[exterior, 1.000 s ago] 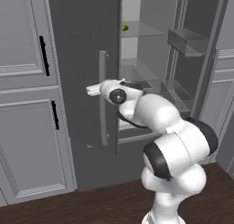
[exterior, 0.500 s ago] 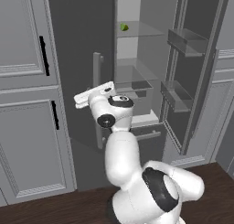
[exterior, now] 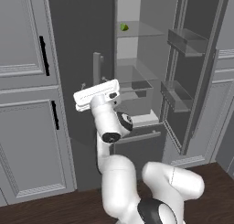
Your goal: Grab a lemon wedge from the fridge and one ice cube from the ice bowl, and put them in the glass of lemonade.
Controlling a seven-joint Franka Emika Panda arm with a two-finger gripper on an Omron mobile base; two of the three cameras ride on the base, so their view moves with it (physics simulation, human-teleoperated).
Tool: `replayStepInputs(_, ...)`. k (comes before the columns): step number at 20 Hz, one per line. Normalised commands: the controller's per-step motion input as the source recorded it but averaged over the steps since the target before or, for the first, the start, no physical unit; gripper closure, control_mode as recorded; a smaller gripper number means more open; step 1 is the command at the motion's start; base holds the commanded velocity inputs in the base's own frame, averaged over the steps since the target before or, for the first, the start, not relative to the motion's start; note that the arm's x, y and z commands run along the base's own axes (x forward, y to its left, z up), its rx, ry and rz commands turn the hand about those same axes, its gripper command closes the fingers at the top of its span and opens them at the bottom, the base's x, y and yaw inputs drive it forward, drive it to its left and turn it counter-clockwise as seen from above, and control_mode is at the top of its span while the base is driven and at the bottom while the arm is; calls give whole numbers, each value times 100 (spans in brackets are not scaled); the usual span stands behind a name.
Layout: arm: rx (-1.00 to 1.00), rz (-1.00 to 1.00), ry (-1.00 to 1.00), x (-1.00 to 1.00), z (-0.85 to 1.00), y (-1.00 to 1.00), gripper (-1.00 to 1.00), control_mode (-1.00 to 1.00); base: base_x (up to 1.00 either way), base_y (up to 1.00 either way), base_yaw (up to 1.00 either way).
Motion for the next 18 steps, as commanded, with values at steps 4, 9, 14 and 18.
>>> replayStepInputs(4,11,0,-13,-96,100,0,-100,-100,0,0,0)
replayStepInputs(9,29,-12,14,-90,69,-50,-100,-100,0,0,0)
replayStepInputs(14,60,-8,63,-13,-1,-100,-100,-100,0,0,0)
replayStepInputs(18,68,-1,74,36,-35,-95,-100,-100,0,0,0)
